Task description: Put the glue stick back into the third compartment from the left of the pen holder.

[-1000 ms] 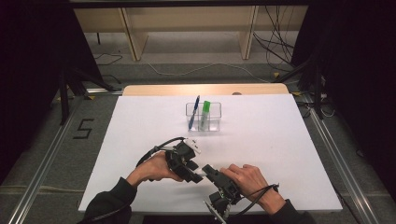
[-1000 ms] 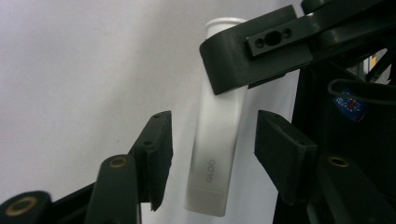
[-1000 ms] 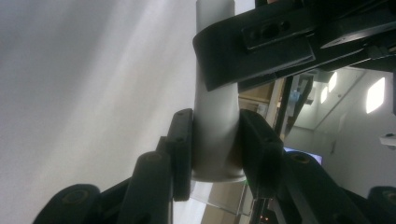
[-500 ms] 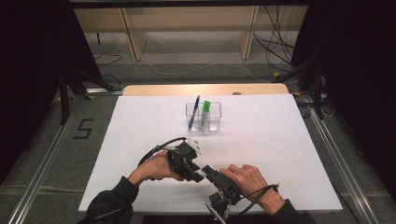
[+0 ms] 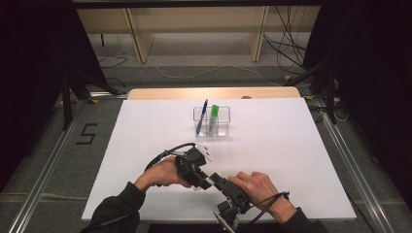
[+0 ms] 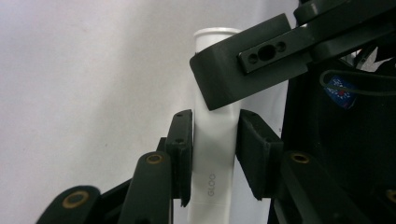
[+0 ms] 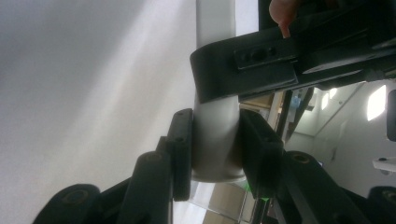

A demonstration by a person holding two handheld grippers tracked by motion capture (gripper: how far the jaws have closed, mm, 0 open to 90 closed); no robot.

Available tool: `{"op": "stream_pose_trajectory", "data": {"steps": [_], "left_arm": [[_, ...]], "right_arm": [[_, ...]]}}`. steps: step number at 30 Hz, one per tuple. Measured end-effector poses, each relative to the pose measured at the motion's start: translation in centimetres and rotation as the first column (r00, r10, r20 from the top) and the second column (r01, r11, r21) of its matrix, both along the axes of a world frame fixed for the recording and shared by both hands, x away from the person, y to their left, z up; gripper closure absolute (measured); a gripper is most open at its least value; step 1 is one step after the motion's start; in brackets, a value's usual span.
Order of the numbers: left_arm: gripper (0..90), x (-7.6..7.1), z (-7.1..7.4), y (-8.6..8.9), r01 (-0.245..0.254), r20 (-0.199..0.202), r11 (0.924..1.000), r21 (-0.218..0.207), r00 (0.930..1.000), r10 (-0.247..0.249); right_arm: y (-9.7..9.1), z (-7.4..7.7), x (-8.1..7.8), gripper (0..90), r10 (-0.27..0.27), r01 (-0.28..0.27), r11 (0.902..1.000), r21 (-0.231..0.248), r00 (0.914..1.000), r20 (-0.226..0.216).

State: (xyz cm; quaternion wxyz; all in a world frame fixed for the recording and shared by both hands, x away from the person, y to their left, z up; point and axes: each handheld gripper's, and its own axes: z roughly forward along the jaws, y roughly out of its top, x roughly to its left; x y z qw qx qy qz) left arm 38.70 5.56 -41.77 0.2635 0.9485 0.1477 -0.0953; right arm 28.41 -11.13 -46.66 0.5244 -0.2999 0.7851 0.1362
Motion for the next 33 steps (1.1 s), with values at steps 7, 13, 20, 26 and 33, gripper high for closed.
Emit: {"op": "stream_pose_trajectory", "data": {"steps": [7,13,20,26,33], "left_arm": [[68.6,0.1,0.0,-0.1,0.016,-0.013,0.9998,0.012,0.9998,-0.016],[69.5,0.2,0.0,-0.2,0.027,-0.021,0.9994,0.02,0.9994,-0.027],[69.9,0.3,-0.1,-0.1,0.021,-0.032,0.9998,0.003,0.9993,-0.021],[70.0,0.2,0.1,0.2,0.001,-0.03,1.0,-0.006,0.9996,-0.001],[70.0,0.7,0.6,1.2,-0.036,-0.018,0.9985,-0.042,0.9992,0.035]], "right_arm": [[0.0,0.0,0.0,67.6,0.008,-0.008,0.9999,-0.006,0.9999,0.008],[0.0,-0.1,0.0,67.5,0.01,-0.01,0.9999,-0.011,0.9999,0.007],[0.0,0.1,0.0,66.4,-0.003,0.003,1.0,-0.006,0.9998,-0.02],[-0.3,0.5,0.2,56.0,-0.025,0.025,0.9996,0.01,0.9993,-0.029],[-1.1,1.7,0.2,50.8,-0.022,0.03,0.9938,0.107,0.9967,-0.078]]}}
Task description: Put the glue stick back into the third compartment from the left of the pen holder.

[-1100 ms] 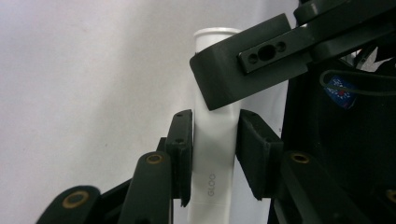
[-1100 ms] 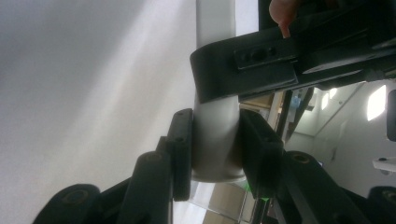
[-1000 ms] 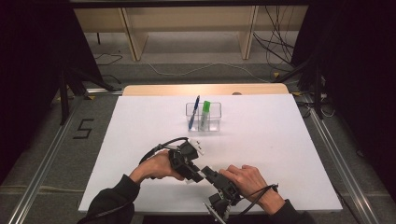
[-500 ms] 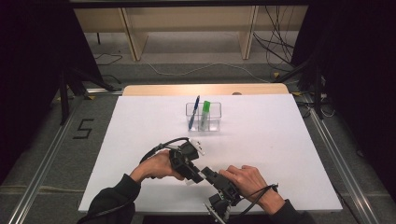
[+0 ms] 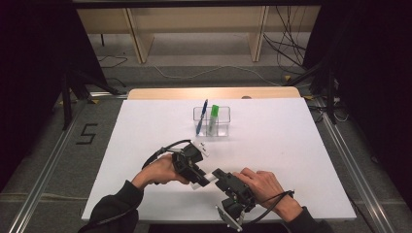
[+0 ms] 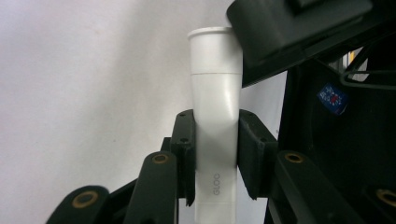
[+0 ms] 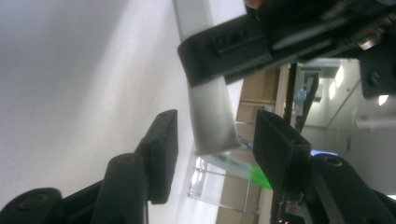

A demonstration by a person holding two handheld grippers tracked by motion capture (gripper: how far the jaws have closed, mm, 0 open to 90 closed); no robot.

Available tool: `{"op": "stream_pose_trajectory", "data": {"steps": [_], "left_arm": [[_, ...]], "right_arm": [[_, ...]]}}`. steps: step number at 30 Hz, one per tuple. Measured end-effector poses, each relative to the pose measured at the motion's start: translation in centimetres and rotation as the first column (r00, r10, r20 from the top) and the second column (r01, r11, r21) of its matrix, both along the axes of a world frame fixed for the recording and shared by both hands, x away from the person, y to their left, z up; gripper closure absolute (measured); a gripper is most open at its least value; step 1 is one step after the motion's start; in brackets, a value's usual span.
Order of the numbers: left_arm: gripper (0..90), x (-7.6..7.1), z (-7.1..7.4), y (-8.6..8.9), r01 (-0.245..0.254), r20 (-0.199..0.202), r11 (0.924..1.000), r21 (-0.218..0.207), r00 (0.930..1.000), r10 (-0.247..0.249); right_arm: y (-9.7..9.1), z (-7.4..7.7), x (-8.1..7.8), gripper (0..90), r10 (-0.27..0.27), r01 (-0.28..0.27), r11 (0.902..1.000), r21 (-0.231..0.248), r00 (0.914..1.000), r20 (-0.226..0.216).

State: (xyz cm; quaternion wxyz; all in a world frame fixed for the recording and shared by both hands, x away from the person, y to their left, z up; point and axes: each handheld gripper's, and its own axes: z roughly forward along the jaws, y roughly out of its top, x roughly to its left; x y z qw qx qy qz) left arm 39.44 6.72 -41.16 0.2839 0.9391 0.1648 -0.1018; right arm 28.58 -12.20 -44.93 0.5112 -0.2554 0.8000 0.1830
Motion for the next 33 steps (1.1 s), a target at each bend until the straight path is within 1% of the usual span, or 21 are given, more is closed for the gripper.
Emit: {"op": "stream_pose_trajectory", "data": {"steps": [3,5,6,8,13,17,18,19,20,21,22,23,24,25,26,27,28,29,31,32,33], "left_arm": [[69.9,0.2,0.0,0.5,-0.032,0.007,0.9992,-0.023,0.9995,0.032],[69.9,0.4,0.0,0.9,-0.056,0.007,0.9978,-0.035,0.9984,0.056],[69.9,0.5,0.0,1.1,-0.068,0.013,0.9967,-0.044,0.9976,0.068],[69.9,0.6,0.0,1.3,-0.083,0.019,0.9951,-0.054,0.9963,0.084],[69.9,1.0,0.1,1.8,-0.123,0.037,0.9893,-0.079,0.9914,0.126],[69.8,1.2,0.2,2.0,-0.17,0.06,0.9792,-0.11,0.9823,0.178],[69.9,1.3,0.2,2.1,-0.182,0.061,0.9758,-0.121,0.9798,0.19],[69.8,1.3,0.2,2.2,-0.19,0.074,0.9731,-0.131,0.9769,0.2],[69.8,1.3,0.3,2.2,-0.205,0.076,0.9686,-0.14,0.9731,0.217],[69.8,1.4,0.4,2.3,-0.212,0.081,0.9668,-0.143,0.9711,0.225],[69.8,1.4,0.4,2.3,-0.225,0.081,0.9624,-0.152,0.9676,0.239],[69.9,1.4,0.5,2.4,-0.228,0.091,0.9608,-0.157,0.9655,0.244],[69.9,1.4,0.5,2.4,-0.232,0.095,0.9588,-0.164,0.9637,0.25],[69.9,1.4,0.5,2.4,-0.239,0.093,0.956,-0.171,0.962,0.257],[69.8,1.4,0.5,2.3,-0.247,0.094,0.9528,-0.176,0.9593,0.266],[69.9,1.4,0.5,2.3,-0.247,0.094,0.9528,-0.176,0.9593,0.266],[69.9,1.5,0.6,2.3,-0.251,0.103,0.9509,-0.18,0.9567,0.272],[69.9,1.5,0.6,2.3,-0.251,0.107,0.951,-0.18,0.9561,0.273],[69.9,1.5,0.7,2.3,-0.267,0.112,0.9439,-0.194,0.9499,0.292],[69.8,1.6,0.8,2.2,-0.28,0.112,0.9378,-0.205,0.9452,0.307],[69.8,1.6,0.9,2.2,-0.292,0.117,0.9313,-0.217,0.9394,0.322]], "right_arm": [[-0.4,0.4,0.3,44.6,-0.047,0.05,0.997,0.06,0.9976,-0.05],[-0.7,0.7,0.6,39.4,-0.087,0.099,0.9877,0.121,0.9905,-0.106],[-0.8,0.8,0.8,36.7,-0.113,0.136,0.9774,0.161,0.9826,-0.147],[-1.1,1.1,1.3,34.2,-0.148,0.197,0.9571,0.212,0.9623,-0.228],[-1.7,1.7,2.2,31.1,-0.182,0.306,0.9052,0.295,0.9062,-0.382],[-2.2,2.0,2.7,29.0,-0.184,0.396,0.8519,0.343,0.8399,-0.51],[-2.4,2.1,2.9,28.7,-0.177,0.418,0.8354,0.358,0.8198,-0.545],[-2.6,2.2,3.1,28.4,-0.166,0.446,0.8156,0.368,0.7898,-0.591],[-2.8,2.3,3.4,27.9,-0.155,0.484,0.7856,0.385,0.7562,-0.636],[-3.1,2.3,3.6,27.6,-0.135,0.511,0.7671,0.388,0.7203,-0.68],[-3.4,2.3,3.9,27.6,-0.117,0.544,0.7383,0.399,0.6859,-0.718],[-3.8,2.3,4.2,27.5,-0.092,0.565,0.7156,0.411,0.6597,-0.746],[-4.2,2.3,4.4,27.4,-0.069,0.593,0.6898,0.415,0.6243,-0.778],[-4.5,2.2,4.5,27.4,-0.046,0.615,0.6669,0.42,0.5973,-0.801],[-4.8,2.2,4.7,27.4,-0.026,0.634,0.6463,0.425,0.5748,-0.818],[-5.1,2.2,4.7,27.4,-0.016,0.655,0.6285,0.42,0.55,-0.835],[-5.3,2.2,4.8,26.9,-0.007,0.67,0.6148,0.417,0.5333,-0.846],[-5.5,2.2,4.8,26.9,-0.002,0.681,0.6036,0.415,0.5221,-0.853],[-5.8,2.3,4.7,26.9,0.008,0.695,0.585,0.418,0.5098,-0.86],[-6.0,2.3,4.7,26.9,0.016,0.702,0.5782,0.416,0.5,-0.866],[-6.1,2.3,4.6,26.9,0.025,0.713,0.5649,0.416,0.4889,-0.872]]}}
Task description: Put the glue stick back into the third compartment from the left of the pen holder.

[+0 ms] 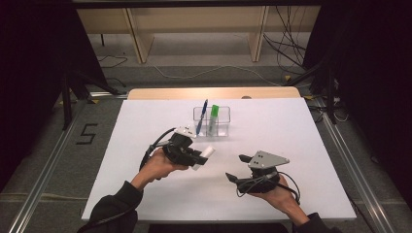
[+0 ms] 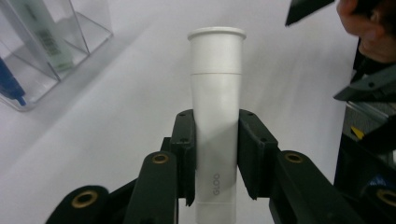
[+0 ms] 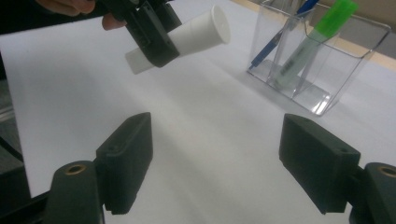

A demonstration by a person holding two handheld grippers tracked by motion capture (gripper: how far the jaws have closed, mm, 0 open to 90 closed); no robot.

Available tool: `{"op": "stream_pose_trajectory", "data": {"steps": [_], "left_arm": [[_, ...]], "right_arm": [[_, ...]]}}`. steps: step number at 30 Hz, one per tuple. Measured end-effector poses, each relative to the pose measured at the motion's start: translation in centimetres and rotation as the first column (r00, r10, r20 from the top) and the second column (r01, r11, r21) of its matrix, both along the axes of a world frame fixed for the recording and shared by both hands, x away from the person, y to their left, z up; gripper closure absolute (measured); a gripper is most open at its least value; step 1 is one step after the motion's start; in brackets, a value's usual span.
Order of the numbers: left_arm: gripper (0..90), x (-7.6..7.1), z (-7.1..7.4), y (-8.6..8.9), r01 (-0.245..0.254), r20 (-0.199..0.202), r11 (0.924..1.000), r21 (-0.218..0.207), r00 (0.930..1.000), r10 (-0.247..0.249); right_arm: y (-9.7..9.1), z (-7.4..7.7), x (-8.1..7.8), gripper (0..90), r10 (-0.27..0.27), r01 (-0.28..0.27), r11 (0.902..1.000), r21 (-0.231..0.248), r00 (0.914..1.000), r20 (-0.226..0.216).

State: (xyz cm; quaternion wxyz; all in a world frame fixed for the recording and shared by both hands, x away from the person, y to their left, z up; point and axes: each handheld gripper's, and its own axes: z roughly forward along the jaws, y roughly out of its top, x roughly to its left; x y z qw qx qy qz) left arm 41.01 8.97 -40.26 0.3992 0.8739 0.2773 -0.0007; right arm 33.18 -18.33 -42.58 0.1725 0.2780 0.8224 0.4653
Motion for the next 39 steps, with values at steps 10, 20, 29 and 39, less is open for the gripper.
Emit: {"op": "stream_pose_trajectory", "data": {"steps": [10,20,29,39], "left_arm": [[69.8,0.6,0.6,-0.6,-0.147,0.094,0.9819,-0.12,0.9829,0.159],[69.9,2.9,1.8,-2.4,-0.238,0.141,0.9467,-0.217,0.9521,0.272],[69.8,5.1,1.9,-4.0,-0.278,0.162,0.9338,-0.225,0.9343,0.317],[69.8,8.0,2.0,-5.0,-0.342,0.152,0.9012,-0.267,0.9085,0.389]], "right_arm": [[-1.5,-0.2,-0.8,25.2,-0.049,0.054,0.9949,0.085,0.9971,-0.058],[-2.2,-0.9,-1.6,24.2,-0.048,0.055,0.994,0.094,0.9956,-0.08],[-2.0,-1.1,-2.2,24.2,-0.037,0.045,0.9951,0.088,0.9959,-0.082],[-1.9,-1.1,-2.5,24.2,-0.024,0.031,0.9957,0.087,0.9956,-0.09]]}}
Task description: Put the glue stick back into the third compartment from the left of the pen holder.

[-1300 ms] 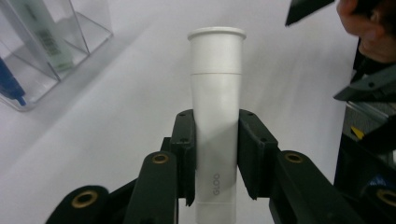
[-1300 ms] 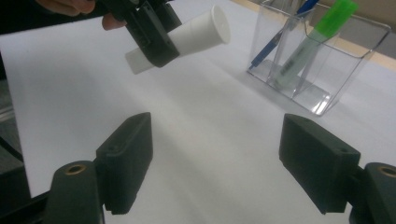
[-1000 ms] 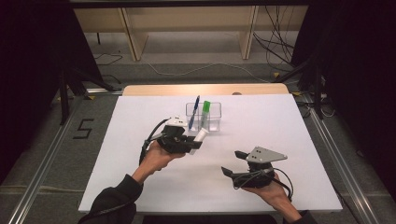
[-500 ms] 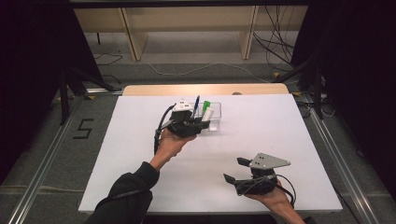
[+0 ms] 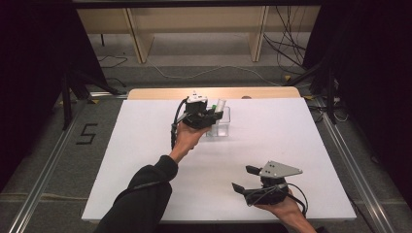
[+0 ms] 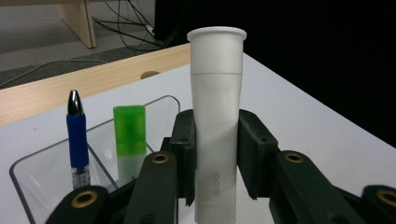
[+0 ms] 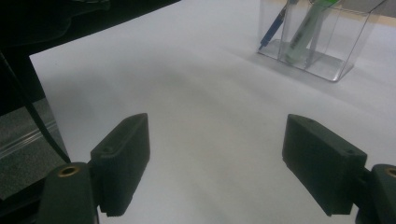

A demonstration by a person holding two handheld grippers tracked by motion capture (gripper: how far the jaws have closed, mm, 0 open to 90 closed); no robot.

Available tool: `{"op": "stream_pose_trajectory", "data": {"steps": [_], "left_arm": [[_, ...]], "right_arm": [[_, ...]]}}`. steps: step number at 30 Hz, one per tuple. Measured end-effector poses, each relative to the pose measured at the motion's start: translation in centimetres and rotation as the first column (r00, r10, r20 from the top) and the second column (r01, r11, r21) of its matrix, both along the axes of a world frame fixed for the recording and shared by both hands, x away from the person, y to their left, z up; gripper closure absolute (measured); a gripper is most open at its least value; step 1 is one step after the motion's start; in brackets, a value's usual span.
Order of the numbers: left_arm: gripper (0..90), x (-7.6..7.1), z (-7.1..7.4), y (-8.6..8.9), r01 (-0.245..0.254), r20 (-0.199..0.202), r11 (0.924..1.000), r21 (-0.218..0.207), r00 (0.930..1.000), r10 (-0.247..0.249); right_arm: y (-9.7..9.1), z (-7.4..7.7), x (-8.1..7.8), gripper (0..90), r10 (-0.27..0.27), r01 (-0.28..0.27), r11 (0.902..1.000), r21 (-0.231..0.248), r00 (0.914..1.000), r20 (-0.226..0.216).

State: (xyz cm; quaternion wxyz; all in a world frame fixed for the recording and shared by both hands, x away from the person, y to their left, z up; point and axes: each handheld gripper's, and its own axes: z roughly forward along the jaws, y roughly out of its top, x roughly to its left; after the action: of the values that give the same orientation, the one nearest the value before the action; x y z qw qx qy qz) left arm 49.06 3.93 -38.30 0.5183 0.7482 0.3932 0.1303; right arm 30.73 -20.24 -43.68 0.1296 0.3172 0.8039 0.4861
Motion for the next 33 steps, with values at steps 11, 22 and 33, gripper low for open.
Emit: {"op": "stream_pose_trajectory", "data": {"steps": [11,22,33], "left_arm": [[69.7,1.9,-0.2,-1.6,-0.054,0.013,0.9985,-0.004,0.9984,0.054],[69.7,3.2,-1.1,-2.7,-0.077,0.005,0.9969,0.013,0.997,0.077],[69.6,3.6,-1.8,-4.1,-0.096,-0.01,0.9945,0.041,0.9953,0.096]], "right_arm": [[0.0,0.0,0.0,24.4,0.006,-0.006,1.0,0.005,1.0,0.003],[0.1,-0.1,0.0,24.6,0.016,-0.016,0.9999,0.004,0.9998,0.009],[-0.1,0.0,0.0,24.7,0.012,-0.012,0.9999,0.005,0.9999,0.009]]}}
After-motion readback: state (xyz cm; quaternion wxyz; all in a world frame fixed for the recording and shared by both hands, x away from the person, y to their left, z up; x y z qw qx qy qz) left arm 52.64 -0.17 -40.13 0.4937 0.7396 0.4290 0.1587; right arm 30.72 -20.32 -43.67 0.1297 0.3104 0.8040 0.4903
